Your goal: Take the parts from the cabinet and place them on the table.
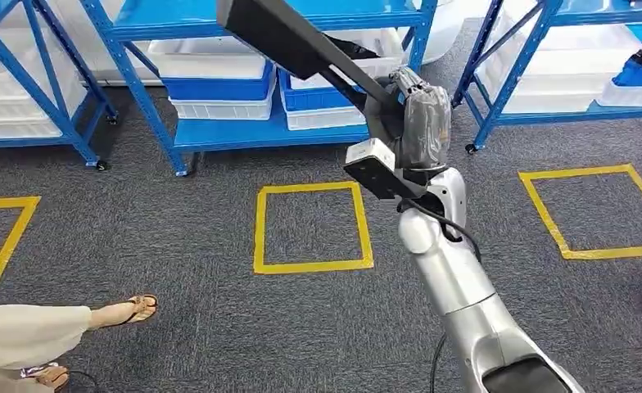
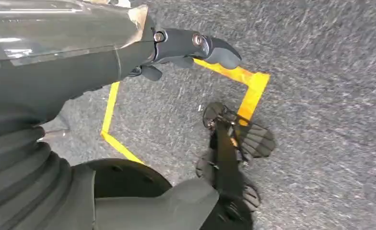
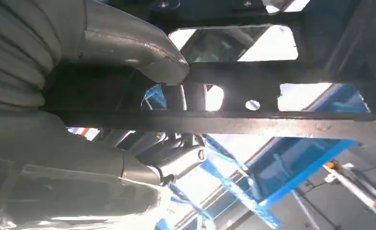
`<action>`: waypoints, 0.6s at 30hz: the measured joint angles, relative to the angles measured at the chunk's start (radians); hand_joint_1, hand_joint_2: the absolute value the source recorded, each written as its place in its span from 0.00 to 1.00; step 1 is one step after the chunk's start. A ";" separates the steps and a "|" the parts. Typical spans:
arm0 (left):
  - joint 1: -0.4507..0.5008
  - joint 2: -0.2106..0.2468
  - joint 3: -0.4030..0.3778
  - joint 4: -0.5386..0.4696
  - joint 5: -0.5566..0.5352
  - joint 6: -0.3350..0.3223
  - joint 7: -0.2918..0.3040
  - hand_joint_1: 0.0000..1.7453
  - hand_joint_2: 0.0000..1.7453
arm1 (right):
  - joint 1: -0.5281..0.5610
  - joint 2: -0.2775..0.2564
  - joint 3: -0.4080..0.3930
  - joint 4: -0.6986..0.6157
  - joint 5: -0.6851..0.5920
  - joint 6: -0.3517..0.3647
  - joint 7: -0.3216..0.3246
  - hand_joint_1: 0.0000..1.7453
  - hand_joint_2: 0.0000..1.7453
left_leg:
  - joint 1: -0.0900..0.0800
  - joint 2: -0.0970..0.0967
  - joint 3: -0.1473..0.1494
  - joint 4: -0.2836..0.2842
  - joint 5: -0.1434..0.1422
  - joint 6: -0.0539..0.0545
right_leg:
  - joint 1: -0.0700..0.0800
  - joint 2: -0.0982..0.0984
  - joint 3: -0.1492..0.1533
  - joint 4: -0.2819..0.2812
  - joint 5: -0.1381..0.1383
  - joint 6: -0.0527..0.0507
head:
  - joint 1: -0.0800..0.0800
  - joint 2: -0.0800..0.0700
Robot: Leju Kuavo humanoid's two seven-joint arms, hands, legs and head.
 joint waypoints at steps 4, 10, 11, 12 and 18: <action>-0.002 -0.007 0.020 0.000 0.015 0.011 -0.010 0.00 1.00 | -0.023 0.028 0.001 0.034 -0.007 0.003 -0.018 1.00 1.00 | -0.001 0.005 -0.012 -0.019 0.024 0.031 | -0.001 -0.001 -0.026 0.017 -0.003 0.022 | 0.000 0.000; -0.002 -0.011 0.040 0.001 0.021 0.025 -0.012 0.00 1.00 | -0.039 0.052 0.006 0.084 0.015 -0.011 -0.024 1.00 1.00 | -0.008 -0.004 -0.063 -0.015 0.063 0.044 | 0.000 0.003 -0.115 0.301 -0.140 0.014 | 0.004 0.000; -0.002 -0.012 0.043 0.000 0.022 0.028 -0.012 0.00 1.00 | -0.041 0.057 0.008 0.090 0.021 -0.015 -0.023 1.00 1.00 | -0.008 -0.010 -0.067 -0.013 0.067 0.041 | 0.000 0.004 -0.066 0.230 -0.118 0.022 | 0.005 0.000; -0.002 -0.013 0.044 0.001 0.024 0.029 -0.012 0.00 1.00 | -0.045 0.060 0.008 0.093 0.022 -0.018 -0.023 1.00 1.00 | -0.008 -0.016 -0.071 -0.011 0.069 0.037 | 0.000 0.007 -0.007 0.134 -0.091 0.028 | 0.005 0.000; 0.002 -0.015 0.045 0.001 0.024 0.030 -0.012 0.00 1.00 | -0.062 0.082 0.014 0.111 0.025 -0.021 -0.022 1.00 1.00 | -0.009 -0.039 -0.103 0.004 0.090 0.002 | -0.001 0.024 0.061 0.001 -0.062 -0.009 | 0.004 0.000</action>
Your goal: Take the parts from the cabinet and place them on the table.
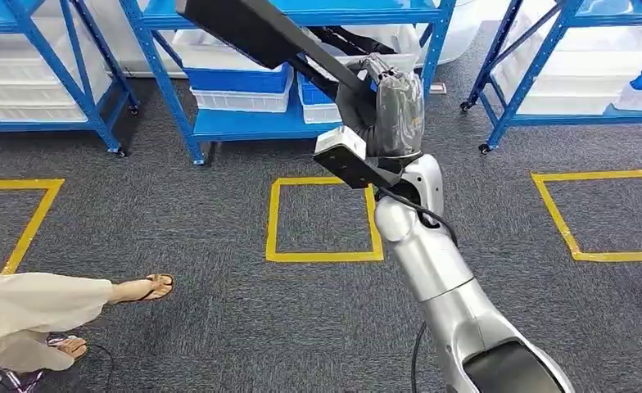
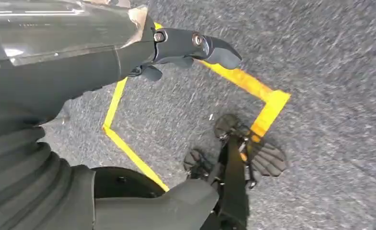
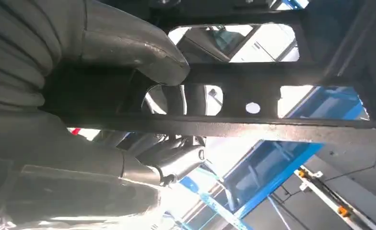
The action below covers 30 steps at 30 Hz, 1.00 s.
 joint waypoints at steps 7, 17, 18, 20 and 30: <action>0.002 0.001 0.000 0.000 -0.004 -0.009 -0.002 0.00 1.00 | 0.000 0.013 0.000 0.008 0.021 -0.018 0.014 1.00 1.00 | 0.013 0.039 -0.124 0.313 -0.158 -0.027 | -0.003 -0.046 -0.020 -0.002 0.019 -0.023 | -0.006 0.000; 0.001 0.009 -0.001 0.000 -0.029 -0.037 -0.005 0.00 1.00 | 0.042 -0.005 -0.001 -0.062 0.102 -0.031 0.073 1.00 1.00 | 0.004 0.059 0.037 -0.009 -0.029 0.031 | 0.010 -0.063 -0.049 0.028 0.006 0.012 | 0.002 0.000; 0.001 0.010 -0.002 0.000 -0.029 -0.037 -0.003 0.00 1.00 | 0.047 -0.010 -0.001 -0.073 0.106 -0.031 0.075 1.00 1.00 | 0.005 0.055 0.033 -0.009 -0.025 0.040 | 0.009 -0.042 -0.072 0.084 -0.028 0.003 | 0.002 0.000; 0.000 0.011 -0.002 0.000 -0.030 -0.039 0.000 0.00 1.00 | 0.065 -0.024 -0.002 -0.086 0.112 -0.030 0.077 1.00 1.00 | 0.002 0.038 0.024 -0.009 -0.020 0.045 | 0.008 -0.026 -0.149 0.260 -0.100 -0.008 | 0.006 0.000; 0.004 0.014 -0.003 0.000 -0.044 -0.052 0.003 0.00 1.00 | 0.108 -0.052 -0.002 -0.153 0.148 -0.028 0.102 1.00 1.00 | 0.002 -0.035 -0.007 0.005 -0.002 0.008 | 0.011 0.014 -0.013 0.012 -0.003 0.004 | 0.007 0.000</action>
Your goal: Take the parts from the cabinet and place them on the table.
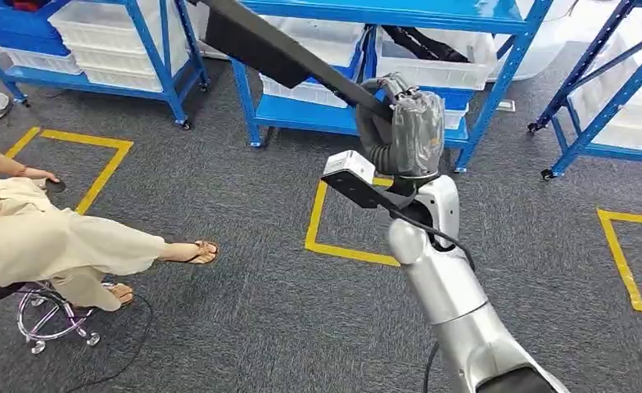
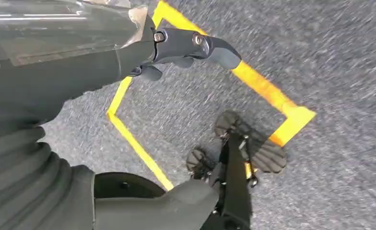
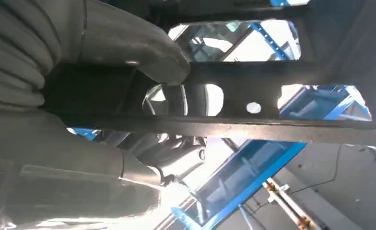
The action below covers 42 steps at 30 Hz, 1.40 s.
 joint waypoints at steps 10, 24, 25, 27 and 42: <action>0.000 0.005 0.000 -0.001 0.002 0.007 0.001 0.00 1.00 | 0.013 -0.004 0.000 -0.032 0.001 0.003 0.005 1.00 1.00 | 0.007 0.086 -0.044 0.141 -0.060 -0.023 | -0.011 -0.083 -0.001 -0.007 0.010 -0.022 | -0.011 0.000; -0.001 0.005 0.000 -0.001 0.001 0.007 0.002 0.00 1.00 | 0.052 -0.041 0.001 -0.068 0.004 0.003 0.007 1.00 1.00 | -0.003 0.028 0.028 -0.021 -0.007 0.035 | -0.004 -0.036 -0.127 0.254 -0.090 0.010 | 0.001 0.000; -0.001 0.005 0.000 -0.001 0.000 0.007 0.002 0.00 1.00 | 0.052 -0.044 0.001 -0.072 0.005 0.003 0.008 1.00 1.00 | -0.003 0.018 0.028 -0.018 -0.007 0.034 | -0.006 -0.032 -0.088 0.173 -0.055 0.021 | 0.002 0.000; -0.001 0.005 0.000 -0.001 0.000 0.007 0.002 0.00 1.00 | 0.052 -0.049 0.001 -0.082 0.004 0.003 0.008 1.00 1.00 | -0.004 0.000 0.022 -0.006 -0.011 0.026 | -0.018 0.020 -0.010 0.004 -0.001 0.032 | 0.004 0.000; -0.001 0.005 0.001 -0.001 0.019 0.029 0.007 0.00 1.00 | 0.045 -0.052 0.005 -0.104 -0.015 0.035 0.003 1.00 1.00 | 0.000 0.126 0.018 0.024 -0.026 0.000 | -0.002 -0.095 -0.007 -0.002 0.012 -0.025 | -0.014 0.000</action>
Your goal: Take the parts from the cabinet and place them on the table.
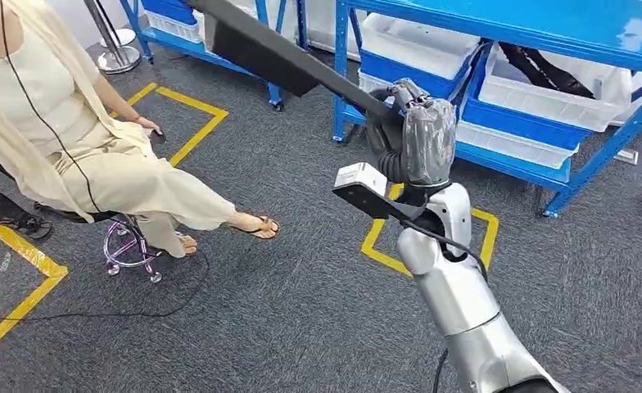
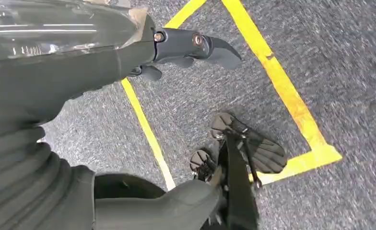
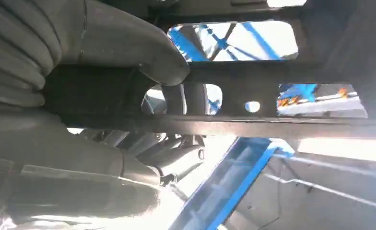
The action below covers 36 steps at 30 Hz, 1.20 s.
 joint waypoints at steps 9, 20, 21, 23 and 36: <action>-0.006 -0.010 0.002 0.000 0.014 0.013 0.000 0.00 1.00 | -0.028 0.010 0.010 0.013 -0.014 0.000 -0.004 1.00 1.00 | -0.004 -0.061 0.007 -0.046 0.021 0.035 | 0.002 0.054 -0.091 0.201 -0.106 0.009 | 0.010 0.000; 0.000 -0.019 0.006 0.000 0.017 0.025 0.001 0.00 1.00 | -0.040 0.021 0.024 0.038 -0.021 0.000 -0.010 1.00 1.00 | 0.000 -0.160 -0.009 -0.032 0.021 -0.003 | -0.001 0.088 -0.001 -0.001 0.001 0.021 | 0.011 0.000; 0.000 -0.019 0.010 0.000 0.017 0.027 0.001 0.00 1.00 | -0.044 0.026 0.025 0.041 -0.021 0.000 -0.010 1.00 1.00 | 0.002 -0.150 -0.013 -0.022 0.016 -0.005 | -0.015 0.077 0.001 -0.008 0.008 0.011 | 0.011 0.000; -0.001 -0.019 0.013 0.000 0.017 0.029 0.001 0.00 1.00 | -0.051 0.031 0.027 0.043 -0.021 0.000 -0.011 1.00 1.00 | -0.002 -0.076 -0.054 0.063 -0.039 -0.017 | -0.014 0.064 0.003 -0.008 0.007 0.004 | -0.002 0.000; -0.006 -0.019 0.018 0.000 0.012 0.019 0.001 0.00 1.00 | -0.059 0.030 0.029 0.053 -0.008 -0.006 -0.009 1.00 1.00 | 0.000 -0.026 -0.009 -0.025 0.015 0.011 | 0.013 -0.039 0.020 -0.011 -0.012 0.041 | 0.005 0.000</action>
